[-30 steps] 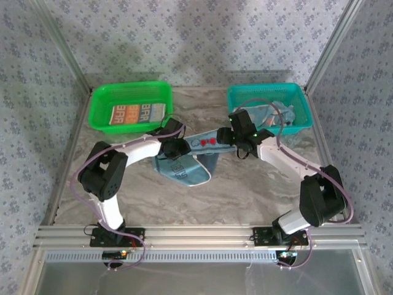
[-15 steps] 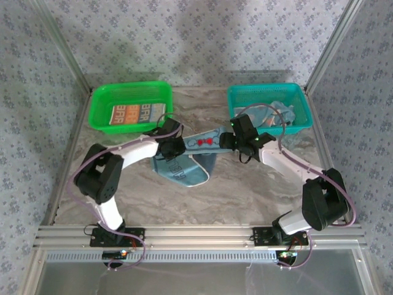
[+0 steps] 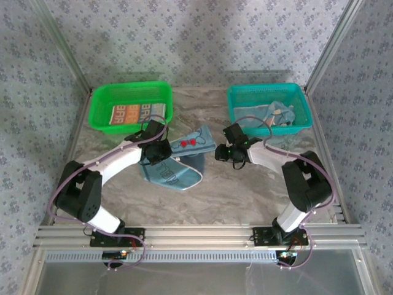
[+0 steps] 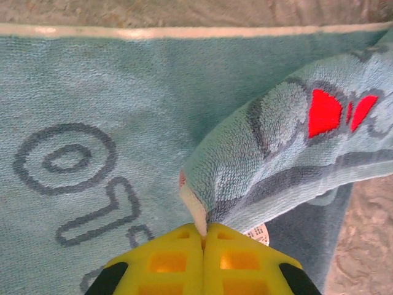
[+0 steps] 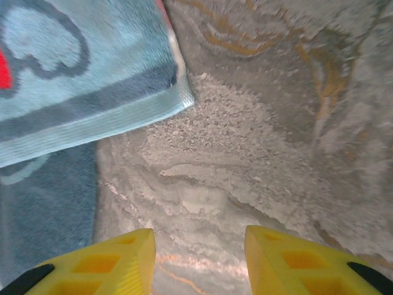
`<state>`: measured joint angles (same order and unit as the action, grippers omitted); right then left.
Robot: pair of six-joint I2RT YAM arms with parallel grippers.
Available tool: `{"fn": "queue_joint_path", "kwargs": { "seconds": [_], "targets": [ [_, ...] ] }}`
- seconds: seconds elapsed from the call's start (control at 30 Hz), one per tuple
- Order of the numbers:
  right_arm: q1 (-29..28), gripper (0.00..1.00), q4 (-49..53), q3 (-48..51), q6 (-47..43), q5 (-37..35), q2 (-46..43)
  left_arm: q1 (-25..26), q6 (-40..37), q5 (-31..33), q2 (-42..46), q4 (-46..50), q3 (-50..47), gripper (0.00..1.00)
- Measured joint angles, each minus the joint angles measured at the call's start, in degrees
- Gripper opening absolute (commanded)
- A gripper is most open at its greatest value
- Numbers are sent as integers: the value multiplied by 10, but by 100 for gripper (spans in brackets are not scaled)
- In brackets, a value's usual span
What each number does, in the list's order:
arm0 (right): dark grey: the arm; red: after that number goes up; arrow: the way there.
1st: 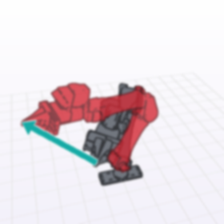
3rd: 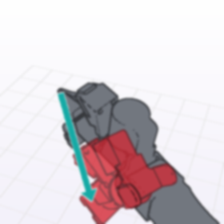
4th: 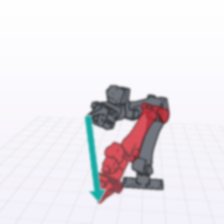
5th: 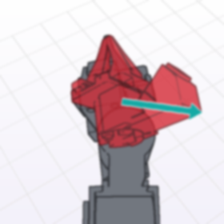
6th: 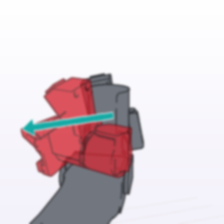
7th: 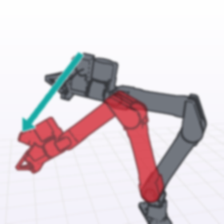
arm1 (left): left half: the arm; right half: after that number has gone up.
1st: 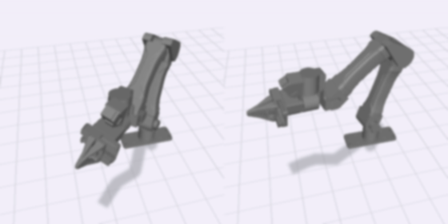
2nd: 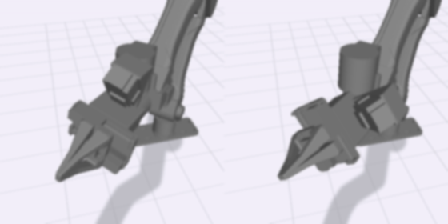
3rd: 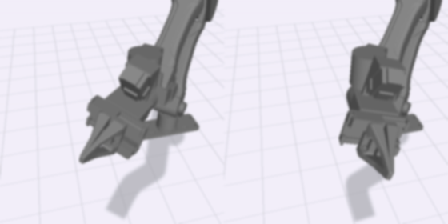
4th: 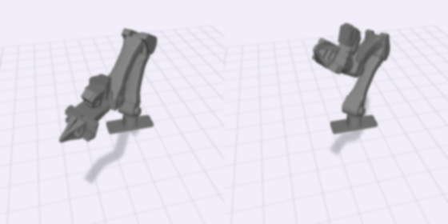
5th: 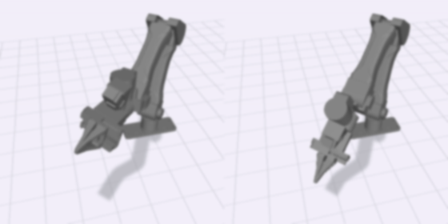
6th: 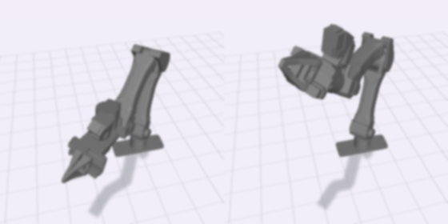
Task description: Fold and stack the towels
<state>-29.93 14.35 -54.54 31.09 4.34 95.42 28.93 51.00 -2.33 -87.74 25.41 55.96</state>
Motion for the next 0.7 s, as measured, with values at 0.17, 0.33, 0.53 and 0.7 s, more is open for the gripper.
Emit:
{"fn": "queue_joint_path", "kwargs": {
  "seconds": [0.17,0.33,0.53,0.7],
  "targets": [
    [-2,40,-3,-46,-1,-16,56,0,-2,0,0,1,-1,0],
    [3,40,-10,-96,-9,-31,97,0,-2,-4,0,1,-2,0],
    [7,40,-9,-142,-23,-34,139,0,-4,-7,0,1,-3,0],
    [7,39,-9,-174,-35,-37,170,0,-6,-9,0,1,-3,0]
  ]
}}
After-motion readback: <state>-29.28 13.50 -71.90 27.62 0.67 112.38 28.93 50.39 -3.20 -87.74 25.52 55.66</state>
